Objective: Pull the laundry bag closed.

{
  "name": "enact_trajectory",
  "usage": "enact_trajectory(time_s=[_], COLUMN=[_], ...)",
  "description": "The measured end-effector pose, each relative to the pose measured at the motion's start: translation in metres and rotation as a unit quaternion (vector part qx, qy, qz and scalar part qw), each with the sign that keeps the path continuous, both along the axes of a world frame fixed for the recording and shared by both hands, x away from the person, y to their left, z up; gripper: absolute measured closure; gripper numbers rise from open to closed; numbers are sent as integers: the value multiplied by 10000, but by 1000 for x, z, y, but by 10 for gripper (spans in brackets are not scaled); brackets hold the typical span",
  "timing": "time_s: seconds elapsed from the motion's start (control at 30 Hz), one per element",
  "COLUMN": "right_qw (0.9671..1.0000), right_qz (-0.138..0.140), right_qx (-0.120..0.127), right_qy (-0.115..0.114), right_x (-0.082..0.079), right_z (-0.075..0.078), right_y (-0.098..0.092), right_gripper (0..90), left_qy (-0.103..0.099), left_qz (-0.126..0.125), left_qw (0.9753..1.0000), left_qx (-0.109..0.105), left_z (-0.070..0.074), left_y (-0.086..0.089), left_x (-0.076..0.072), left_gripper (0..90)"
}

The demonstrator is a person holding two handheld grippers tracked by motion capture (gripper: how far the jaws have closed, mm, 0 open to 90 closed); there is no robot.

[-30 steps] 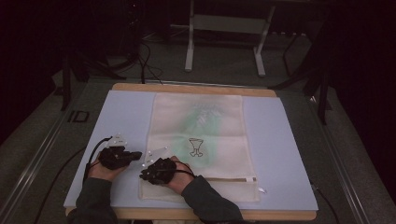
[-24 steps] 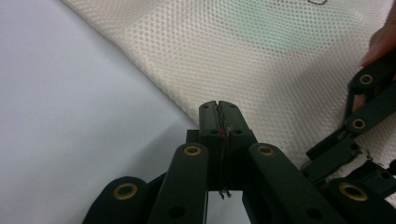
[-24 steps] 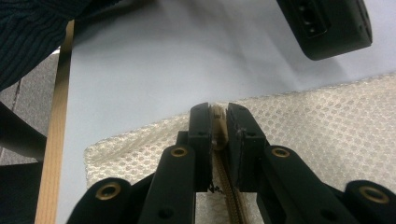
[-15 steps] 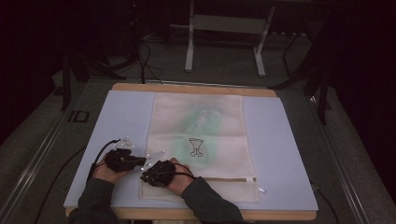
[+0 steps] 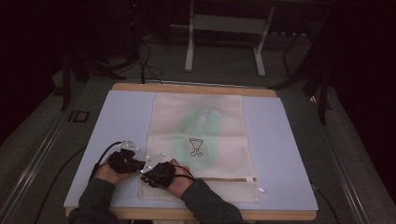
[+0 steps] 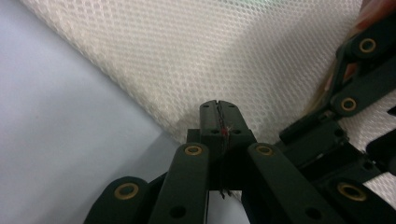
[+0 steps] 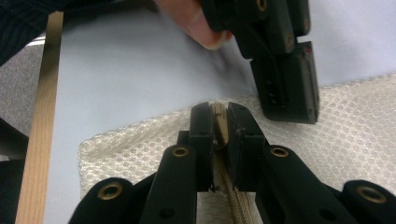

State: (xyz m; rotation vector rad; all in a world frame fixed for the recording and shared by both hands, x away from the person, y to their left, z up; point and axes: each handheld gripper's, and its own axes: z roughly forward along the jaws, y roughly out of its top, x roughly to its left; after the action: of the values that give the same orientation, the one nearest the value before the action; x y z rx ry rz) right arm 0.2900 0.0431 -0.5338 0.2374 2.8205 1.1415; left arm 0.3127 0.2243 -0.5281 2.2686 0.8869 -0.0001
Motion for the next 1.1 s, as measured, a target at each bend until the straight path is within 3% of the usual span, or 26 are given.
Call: enact_trajectory(time_s=[0.23, 0.43, 0.87, 1.1], right_qw=[10000, 9998, 9998, 9999], right_qz=[-29, -53, -2, 19], right_qx=[8, 134, 17, -94], right_qy=[-50, 113, 197, 60], right_x=[-1, 1, 4, 1], right_z=[0, -2, 2, 3], right_y=[0, -3, -17, -20], right_gripper=[818, 819, 822, 822], left_qy=[72, 242, 217, 197], left_qz=[-14, 29, -21, -25], left_qw=[10000, 9997, 9998, 9998], left_qx=[20, 34, 26, 29], left_z=[1, 1, 0, 1], left_y=[1, 1, 2, 2], left_x=[-2, -3, -2, -3], left_gripper=[898, 900, 900, 900])
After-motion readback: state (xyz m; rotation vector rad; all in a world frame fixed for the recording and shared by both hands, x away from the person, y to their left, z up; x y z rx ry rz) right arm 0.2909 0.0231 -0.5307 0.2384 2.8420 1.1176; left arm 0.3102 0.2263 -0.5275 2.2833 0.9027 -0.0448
